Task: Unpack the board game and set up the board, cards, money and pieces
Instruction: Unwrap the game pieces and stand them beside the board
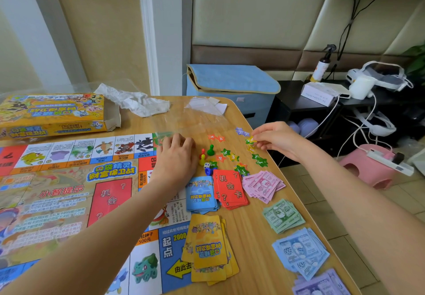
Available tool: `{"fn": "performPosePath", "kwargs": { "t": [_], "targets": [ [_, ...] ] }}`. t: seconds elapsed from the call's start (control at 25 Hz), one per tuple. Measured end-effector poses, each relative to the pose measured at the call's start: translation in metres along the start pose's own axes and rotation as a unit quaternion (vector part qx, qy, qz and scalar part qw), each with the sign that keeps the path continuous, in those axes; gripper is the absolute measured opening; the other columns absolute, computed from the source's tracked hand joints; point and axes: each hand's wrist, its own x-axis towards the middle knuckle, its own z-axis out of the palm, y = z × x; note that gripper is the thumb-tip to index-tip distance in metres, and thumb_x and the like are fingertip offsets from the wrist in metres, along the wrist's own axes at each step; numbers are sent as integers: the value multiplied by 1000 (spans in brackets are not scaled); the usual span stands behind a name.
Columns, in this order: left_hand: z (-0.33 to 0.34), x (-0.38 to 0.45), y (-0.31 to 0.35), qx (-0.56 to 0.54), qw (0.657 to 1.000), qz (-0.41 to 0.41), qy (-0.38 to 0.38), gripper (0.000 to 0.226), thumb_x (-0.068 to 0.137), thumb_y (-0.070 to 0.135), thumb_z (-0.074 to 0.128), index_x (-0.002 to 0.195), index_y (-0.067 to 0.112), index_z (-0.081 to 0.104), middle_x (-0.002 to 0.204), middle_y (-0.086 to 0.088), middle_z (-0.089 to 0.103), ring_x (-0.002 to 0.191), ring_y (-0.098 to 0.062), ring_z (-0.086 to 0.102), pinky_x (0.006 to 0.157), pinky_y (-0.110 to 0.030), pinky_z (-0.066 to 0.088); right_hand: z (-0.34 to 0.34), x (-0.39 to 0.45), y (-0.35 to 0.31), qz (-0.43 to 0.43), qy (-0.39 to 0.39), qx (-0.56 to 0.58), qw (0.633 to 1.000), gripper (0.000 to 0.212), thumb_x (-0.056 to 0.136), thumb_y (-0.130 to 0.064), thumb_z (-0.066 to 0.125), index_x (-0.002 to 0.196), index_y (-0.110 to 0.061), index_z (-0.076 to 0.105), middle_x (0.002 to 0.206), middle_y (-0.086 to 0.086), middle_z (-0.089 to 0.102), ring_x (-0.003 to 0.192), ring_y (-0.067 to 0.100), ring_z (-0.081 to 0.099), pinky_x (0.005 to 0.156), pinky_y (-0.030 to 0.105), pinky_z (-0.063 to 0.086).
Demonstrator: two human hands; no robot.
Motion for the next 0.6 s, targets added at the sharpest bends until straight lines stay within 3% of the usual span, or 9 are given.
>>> {"fn": "performPosePath", "kwargs": {
  "t": [0.28, 0.48, 0.6],
  "targets": [
    [1, 1, 1, -3, 1000, 1, -1, 36, 97, 38, 34, 119, 14, 50, 119, -8, 46, 111, -28, 39, 94, -36, 30, -16, -10, 0, -16, -70, -111, 991, 15, 87, 4, 57, 83, -7, 66, 70, 7, 62, 60, 9, 58, 52, 13, 48],
    [0, 0, 0, -12, 1000, 0, -3, 35, 97, 36, 37, 118, 12, 51, 119, -10, 46, 112, -30, 39, 94, -39, 30, -15, -16, 0, -67, -122, -335, 932, 16, 87, -4, 58, 83, -17, 66, 61, -2, 63, 50, 0, 58, 50, 11, 45],
    [-1, 0, 1, -12, 1000, -1, -3, 34, 97, 35, 38, 119, 12, 51, 119, -11, 46, 112, -30, 39, 94, -39, 30, -16, -15, 0, -83, -130, -351, 923, 11, 88, -7, 60, 90, -15, 68, 61, -3, 63, 46, -4, 56, 50, 11, 44]
  ]
}}
